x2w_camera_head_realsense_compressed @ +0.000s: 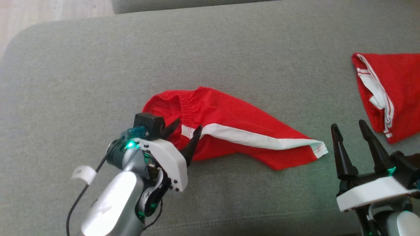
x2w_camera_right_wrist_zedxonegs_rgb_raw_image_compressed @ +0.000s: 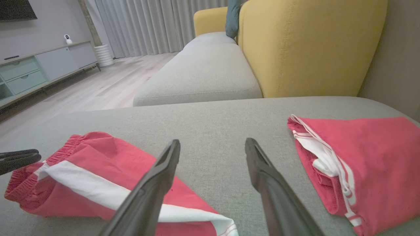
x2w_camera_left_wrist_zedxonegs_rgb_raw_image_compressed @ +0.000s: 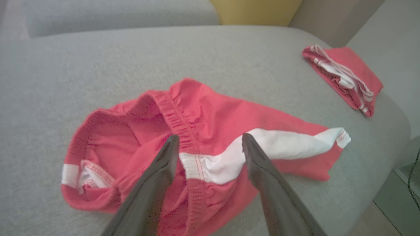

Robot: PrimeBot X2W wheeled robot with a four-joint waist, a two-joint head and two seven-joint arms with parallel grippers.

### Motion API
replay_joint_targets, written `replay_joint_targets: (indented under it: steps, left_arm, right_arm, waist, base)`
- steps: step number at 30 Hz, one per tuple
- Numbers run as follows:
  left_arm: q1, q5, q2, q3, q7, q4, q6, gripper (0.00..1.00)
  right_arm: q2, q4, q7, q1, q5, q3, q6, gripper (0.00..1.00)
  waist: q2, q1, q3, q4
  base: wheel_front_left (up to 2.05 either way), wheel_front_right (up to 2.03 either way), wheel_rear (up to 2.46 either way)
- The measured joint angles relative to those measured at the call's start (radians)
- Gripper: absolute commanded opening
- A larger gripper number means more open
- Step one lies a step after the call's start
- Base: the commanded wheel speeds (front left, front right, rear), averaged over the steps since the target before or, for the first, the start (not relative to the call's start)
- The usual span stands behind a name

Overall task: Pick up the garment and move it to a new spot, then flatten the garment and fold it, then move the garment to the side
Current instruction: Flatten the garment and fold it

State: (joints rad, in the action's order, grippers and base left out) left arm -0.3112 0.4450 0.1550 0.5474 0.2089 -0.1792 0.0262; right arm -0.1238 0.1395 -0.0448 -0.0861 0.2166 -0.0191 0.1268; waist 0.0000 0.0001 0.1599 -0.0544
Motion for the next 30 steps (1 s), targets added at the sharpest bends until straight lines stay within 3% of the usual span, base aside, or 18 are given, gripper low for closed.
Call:
replay_joint_targets:
  steps: [14, 16, 17, 26, 30]
  left_arm:
    - [-0.017, 0.057, 0.003, -0.013, 0.091, -0.075, 0.014, 1.0]
    - [-0.017, 0.075, 0.003, -0.014, 0.103, -0.075, 0.008, 0.3]
    - [-0.017, 0.084, 0.002, -0.015, 0.107, -0.075, 0.007, 0.0]
    - [-0.017, 0.091, 0.01, -0.014, 0.104, -0.08, 0.0, 0.0]
    - [-0.017, 0.074, 0.024, -0.013, 0.087, -0.051, 0.002, 0.0]
  right_arm:
    - [0.013, -0.027, 0.001, 0.0, 0.012, 0.005, 0.0, 1.0]
    - [0.013, -0.029, 0.001, 0.001, 0.013, 0.005, 0.0, 1.0]
    - [0.013, -0.03, 0.001, 0.001, 0.013, 0.005, 0.0, 1.0]
    - [0.01, -0.056, 0.0, 0.017, 0.03, 0.015, 0.0, 1.0]
    - [-0.04, -0.139, -0.038, 0.029, 0.03, 0.002, 0.0, 1.0]
  waist:
    - [0.0, -0.0001, 0.018, -0.028]
    - [0.0, -0.0001, 0.019, -0.027]
    - [0.0, -0.0001, 0.02, -0.026]
    - [0.0, -0.0001, 0.022, -0.024]
    - [0.0, -0.0001, 0.023, -0.019]
  base:
    - [0.0, 0.0, 0.0]
    - [0.0, 0.0, 0.0]
    - [0.0, 0.0, 0.0]
    - [0.0, 0.0, 0.0]
    - [0.0, 0.0, 0.0]
